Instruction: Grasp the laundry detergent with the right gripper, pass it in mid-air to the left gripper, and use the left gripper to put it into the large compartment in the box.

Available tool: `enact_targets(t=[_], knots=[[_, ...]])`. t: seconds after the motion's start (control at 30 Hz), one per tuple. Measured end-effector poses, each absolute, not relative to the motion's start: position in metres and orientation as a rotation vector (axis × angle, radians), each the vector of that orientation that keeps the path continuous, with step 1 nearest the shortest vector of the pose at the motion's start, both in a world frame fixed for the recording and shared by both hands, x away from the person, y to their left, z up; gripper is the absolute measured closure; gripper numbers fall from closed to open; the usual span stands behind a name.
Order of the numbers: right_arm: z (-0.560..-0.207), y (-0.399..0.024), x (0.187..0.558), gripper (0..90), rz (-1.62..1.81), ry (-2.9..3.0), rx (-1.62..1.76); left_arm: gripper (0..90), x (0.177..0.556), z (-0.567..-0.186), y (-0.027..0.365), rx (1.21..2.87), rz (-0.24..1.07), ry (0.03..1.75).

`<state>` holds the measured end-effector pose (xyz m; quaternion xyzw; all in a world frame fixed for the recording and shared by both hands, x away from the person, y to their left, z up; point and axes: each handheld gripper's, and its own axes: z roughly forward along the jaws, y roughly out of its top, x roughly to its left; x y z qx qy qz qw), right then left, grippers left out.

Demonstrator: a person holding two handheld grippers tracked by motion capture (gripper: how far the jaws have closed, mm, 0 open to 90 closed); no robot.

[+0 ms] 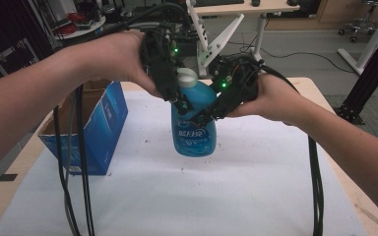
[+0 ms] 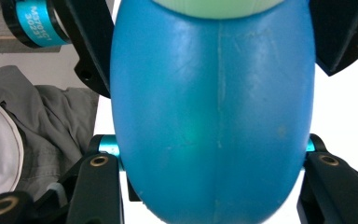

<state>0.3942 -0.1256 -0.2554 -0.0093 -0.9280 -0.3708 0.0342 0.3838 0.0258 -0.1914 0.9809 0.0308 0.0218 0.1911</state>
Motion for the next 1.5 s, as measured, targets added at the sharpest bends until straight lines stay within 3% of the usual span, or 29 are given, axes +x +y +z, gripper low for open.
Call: enact_targets(t=[0.87,1.5], knots=[[-0.2545,-0.1256,0.393,46.0,-1.129,-2.862,-0.026,34.2,0.3802,-0.1921,0.023,2.775,0.086,0.064],[-0.2558,-0.1258,0.3943,46.0,-1.106,-2.87,-0.04,37.6,0.3794,-0.1949,0.0207,2.78,0.098,0.068]])
